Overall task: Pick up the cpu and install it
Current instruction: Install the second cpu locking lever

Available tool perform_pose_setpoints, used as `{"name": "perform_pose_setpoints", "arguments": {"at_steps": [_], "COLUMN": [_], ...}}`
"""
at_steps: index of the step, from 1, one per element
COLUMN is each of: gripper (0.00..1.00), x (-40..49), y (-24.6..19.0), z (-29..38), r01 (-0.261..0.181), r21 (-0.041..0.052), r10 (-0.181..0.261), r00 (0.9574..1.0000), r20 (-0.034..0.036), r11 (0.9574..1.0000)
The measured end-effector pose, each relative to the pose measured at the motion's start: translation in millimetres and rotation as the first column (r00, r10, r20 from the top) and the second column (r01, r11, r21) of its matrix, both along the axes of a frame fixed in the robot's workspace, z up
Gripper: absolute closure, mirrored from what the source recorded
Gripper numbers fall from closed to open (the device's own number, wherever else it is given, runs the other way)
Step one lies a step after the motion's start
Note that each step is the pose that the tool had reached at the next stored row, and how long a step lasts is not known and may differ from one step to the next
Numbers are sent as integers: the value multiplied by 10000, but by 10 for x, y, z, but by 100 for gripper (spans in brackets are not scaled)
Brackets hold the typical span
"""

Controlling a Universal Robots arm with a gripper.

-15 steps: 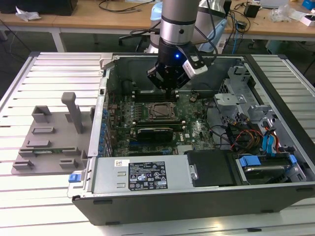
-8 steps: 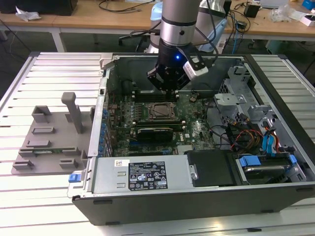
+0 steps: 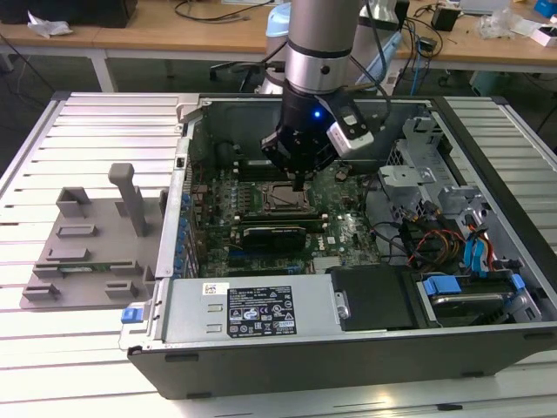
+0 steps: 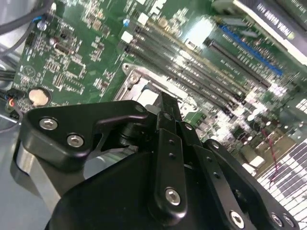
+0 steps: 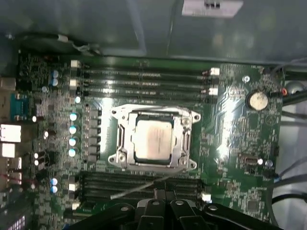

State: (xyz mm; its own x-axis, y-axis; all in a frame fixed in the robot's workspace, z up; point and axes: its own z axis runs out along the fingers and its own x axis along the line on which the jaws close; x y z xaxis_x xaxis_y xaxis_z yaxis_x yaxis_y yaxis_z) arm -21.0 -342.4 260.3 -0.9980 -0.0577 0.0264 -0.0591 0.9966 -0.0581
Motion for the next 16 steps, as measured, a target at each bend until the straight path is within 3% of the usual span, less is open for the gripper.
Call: {"name": "perform_pose_setpoints", "arguments": {"at_steps": [2,4,7,10,12,16], "gripper": [89,89,89,89,89,89], "x": [-4,-16,-33,-51,-78,-139], "y": [-96,-151,-209,-273,-286,-295], "z": [-12,-24,-39,-71,-100,-159], "r01": [0,0,0,0,0,0], "r21": [95,516,847,988,1065,1111], "r10": [0,0,0,0,0,0], "r00": [10000,10000,10000,10000,10000,10000], "r20": [0,0,1,1,2,0], "r11": [10000,9987,9964,9951,9943,9938]}}
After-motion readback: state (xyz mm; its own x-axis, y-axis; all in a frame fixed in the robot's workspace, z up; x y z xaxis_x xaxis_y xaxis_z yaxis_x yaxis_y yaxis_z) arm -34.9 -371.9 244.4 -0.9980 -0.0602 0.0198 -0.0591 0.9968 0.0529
